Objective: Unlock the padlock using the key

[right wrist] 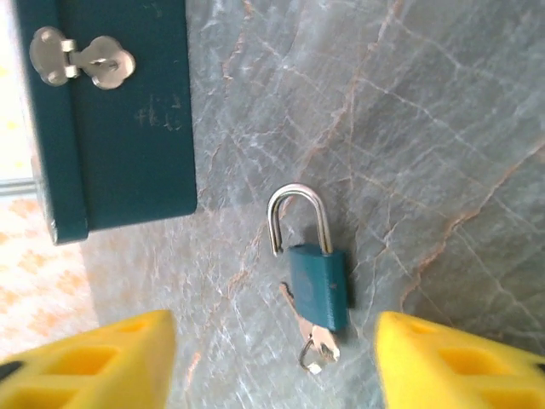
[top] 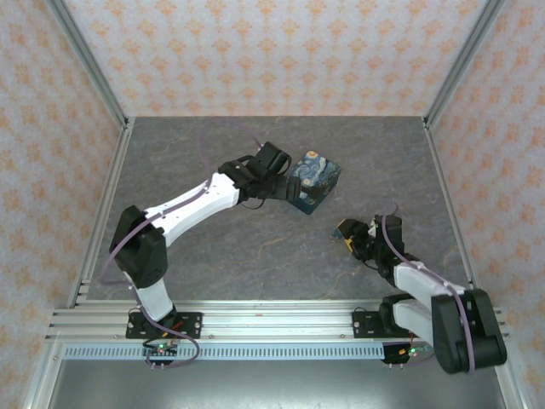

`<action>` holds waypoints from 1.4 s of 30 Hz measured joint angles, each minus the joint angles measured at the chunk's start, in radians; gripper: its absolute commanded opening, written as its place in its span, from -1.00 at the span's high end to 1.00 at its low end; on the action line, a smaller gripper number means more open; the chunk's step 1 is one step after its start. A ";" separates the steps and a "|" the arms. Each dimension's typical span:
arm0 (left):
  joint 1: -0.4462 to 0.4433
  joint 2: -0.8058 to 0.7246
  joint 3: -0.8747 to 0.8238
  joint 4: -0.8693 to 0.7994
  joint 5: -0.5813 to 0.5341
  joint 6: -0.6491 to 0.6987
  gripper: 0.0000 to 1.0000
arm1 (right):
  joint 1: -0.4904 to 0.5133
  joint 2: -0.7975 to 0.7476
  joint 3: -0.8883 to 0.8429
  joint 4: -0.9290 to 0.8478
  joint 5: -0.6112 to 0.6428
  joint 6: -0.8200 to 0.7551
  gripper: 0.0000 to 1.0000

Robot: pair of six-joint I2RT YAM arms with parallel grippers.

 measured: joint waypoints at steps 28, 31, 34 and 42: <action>0.394 -0.647 -0.789 0.513 -0.642 0.359 -0.99 | -0.033 0.162 0.468 -0.206 0.723 -0.489 -0.98; 0.413 -0.586 -0.876 0.651 -0.632 0.393 -0.99 | -0.033 0.211 0.396 -0.102 0.806 -0.580 -0.98; 0.446 -0.504 -0.948 0.795 -0.609 0.406 -0.99 | -0.035 0.267 0.346 -0.003 0.856 -0.663 -0.98; 0.534 -0.373 -1.044 1.075 -0.470 0.457 -0.99 | -0.045 0.381 0.240 0.318 0.859 -0.826 -0.98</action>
